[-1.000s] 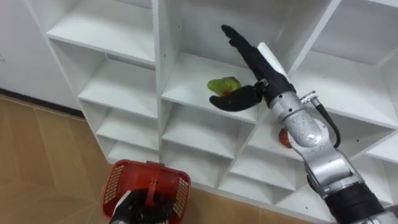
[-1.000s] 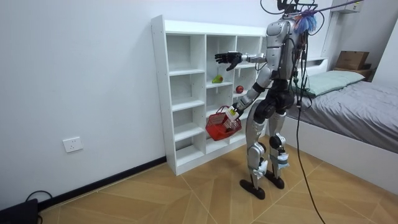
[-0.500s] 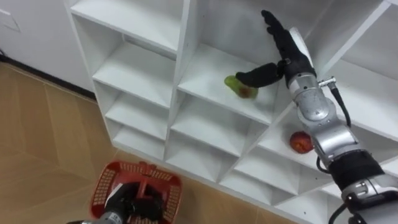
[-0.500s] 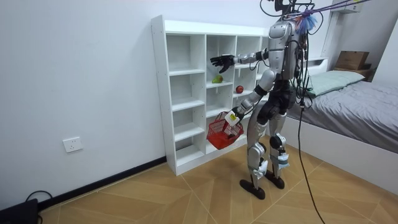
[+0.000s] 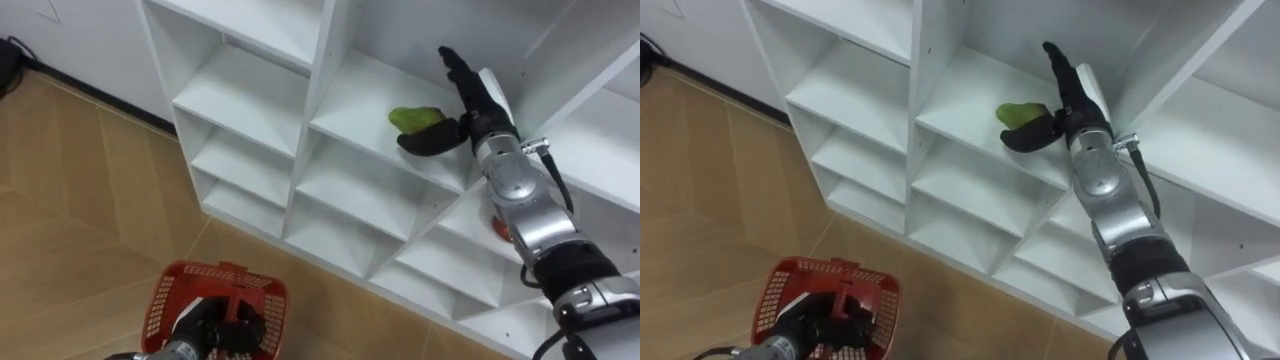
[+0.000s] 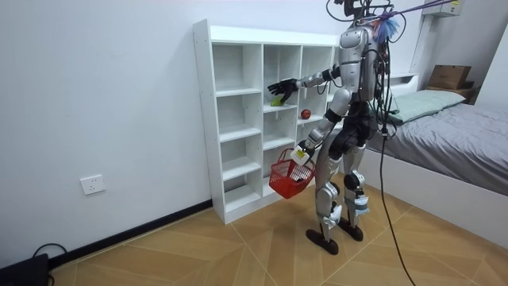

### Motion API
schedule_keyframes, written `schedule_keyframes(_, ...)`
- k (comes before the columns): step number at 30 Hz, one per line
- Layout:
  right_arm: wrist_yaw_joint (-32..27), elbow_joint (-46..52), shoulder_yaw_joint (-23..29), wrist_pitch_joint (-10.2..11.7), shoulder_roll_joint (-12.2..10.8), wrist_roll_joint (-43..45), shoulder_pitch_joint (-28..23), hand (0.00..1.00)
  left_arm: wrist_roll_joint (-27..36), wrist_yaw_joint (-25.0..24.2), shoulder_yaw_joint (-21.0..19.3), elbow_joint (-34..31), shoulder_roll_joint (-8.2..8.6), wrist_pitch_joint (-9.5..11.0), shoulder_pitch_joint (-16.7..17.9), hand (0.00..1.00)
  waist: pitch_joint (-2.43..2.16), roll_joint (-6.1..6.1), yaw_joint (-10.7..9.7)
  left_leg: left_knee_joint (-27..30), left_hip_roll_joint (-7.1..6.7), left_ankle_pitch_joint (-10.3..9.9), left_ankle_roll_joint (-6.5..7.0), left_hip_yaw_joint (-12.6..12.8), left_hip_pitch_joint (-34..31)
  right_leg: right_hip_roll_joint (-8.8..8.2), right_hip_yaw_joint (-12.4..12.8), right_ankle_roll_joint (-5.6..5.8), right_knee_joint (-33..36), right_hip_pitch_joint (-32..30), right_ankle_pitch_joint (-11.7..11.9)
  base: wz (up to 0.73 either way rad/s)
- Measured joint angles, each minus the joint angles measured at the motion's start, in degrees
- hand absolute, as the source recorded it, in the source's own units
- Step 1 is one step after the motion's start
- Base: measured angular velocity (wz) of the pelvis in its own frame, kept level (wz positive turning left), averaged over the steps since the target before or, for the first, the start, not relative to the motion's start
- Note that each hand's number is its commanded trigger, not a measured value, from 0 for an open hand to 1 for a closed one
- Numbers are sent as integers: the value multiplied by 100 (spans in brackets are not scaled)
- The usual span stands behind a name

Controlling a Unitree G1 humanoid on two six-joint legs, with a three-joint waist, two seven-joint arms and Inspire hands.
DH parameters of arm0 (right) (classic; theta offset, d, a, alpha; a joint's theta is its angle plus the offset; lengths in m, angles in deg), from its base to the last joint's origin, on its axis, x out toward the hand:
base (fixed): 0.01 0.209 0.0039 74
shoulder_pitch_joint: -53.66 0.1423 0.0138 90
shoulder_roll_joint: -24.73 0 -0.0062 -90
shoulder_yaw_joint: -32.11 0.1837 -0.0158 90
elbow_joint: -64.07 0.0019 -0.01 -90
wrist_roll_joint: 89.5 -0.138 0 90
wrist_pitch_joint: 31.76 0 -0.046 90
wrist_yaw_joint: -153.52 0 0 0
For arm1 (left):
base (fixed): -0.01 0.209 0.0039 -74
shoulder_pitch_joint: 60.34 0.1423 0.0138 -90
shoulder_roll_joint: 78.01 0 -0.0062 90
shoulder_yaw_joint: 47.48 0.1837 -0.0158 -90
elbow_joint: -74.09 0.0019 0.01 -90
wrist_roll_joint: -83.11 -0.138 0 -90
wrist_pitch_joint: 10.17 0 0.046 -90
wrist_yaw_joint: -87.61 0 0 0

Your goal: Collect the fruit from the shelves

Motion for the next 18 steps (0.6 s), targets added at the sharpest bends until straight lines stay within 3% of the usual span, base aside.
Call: schedule_keyframes(18, 416, -574, -9, 39, -86, -108, 8, 0, -41, -55, 22, 44, 11, -12, 1, 100, 28, 71, 52, 20, -9, -1, 1, -19, 13, -5, 40, 1, 36, 10, 0, 1)
